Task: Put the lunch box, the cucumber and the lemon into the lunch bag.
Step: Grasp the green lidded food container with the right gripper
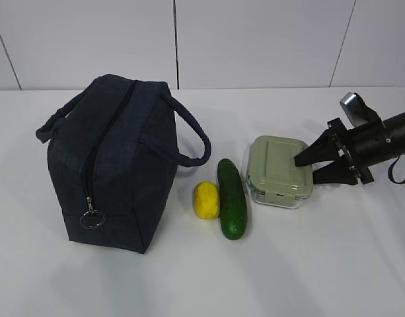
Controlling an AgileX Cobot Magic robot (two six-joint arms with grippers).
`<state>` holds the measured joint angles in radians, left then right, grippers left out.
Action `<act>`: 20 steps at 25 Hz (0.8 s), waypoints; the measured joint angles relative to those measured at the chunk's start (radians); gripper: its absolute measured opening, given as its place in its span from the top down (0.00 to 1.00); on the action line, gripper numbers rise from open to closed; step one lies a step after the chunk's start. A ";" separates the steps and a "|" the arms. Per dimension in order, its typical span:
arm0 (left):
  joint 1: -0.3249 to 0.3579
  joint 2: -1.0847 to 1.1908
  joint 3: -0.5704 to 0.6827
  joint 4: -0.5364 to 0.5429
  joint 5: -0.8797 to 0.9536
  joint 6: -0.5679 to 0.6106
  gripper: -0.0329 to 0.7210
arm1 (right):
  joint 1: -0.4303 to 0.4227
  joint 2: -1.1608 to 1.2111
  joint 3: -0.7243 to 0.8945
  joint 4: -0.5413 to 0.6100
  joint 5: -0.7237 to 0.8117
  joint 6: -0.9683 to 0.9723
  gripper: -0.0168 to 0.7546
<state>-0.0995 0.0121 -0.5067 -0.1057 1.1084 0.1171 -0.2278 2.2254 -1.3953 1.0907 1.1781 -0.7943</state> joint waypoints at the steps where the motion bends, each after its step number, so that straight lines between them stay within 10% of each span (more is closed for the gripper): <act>1: 0.000 0.000 0.000 0.000 0.000 0.000 0.64 | 0.001 0.002 0.000 0.004 0.000 0.000 0.38; 20: 0.000 0.000 0.000 -0.002 0.000 0.000 0.64 | 0.001 0.035 0.000 0.063 -0.005 -0.013 0.38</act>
<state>-0.0995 0.0121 -0.5067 -0.1078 1.1084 0.1171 -0.2271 2.2607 -1.3953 1.1535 1.1736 -0.8070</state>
